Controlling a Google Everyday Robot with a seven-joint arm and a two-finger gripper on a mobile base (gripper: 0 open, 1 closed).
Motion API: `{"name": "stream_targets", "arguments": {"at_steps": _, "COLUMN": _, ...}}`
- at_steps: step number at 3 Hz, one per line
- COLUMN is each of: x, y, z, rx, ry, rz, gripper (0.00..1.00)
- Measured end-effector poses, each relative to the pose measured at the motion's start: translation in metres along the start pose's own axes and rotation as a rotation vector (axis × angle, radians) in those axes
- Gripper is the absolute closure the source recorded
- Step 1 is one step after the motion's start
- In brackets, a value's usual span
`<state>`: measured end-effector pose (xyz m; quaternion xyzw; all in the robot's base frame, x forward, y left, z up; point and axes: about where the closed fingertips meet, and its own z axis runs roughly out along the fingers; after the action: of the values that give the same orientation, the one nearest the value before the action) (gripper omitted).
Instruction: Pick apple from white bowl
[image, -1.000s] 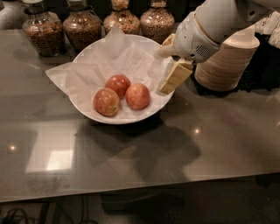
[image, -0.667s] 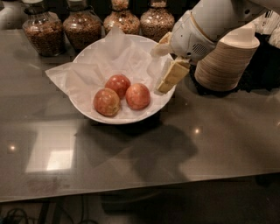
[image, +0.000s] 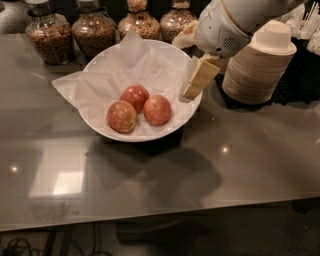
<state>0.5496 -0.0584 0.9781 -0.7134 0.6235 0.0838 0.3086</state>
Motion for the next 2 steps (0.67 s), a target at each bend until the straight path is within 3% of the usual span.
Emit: {"name": "stream_targets", "arguments": {"at_steps": 2, "x": -0.0176, "y": -0.0027, "z": -0.0271, "rx": 0.052, "ry": 0.018, "rz": -0.054, "gripper": 0.19}}
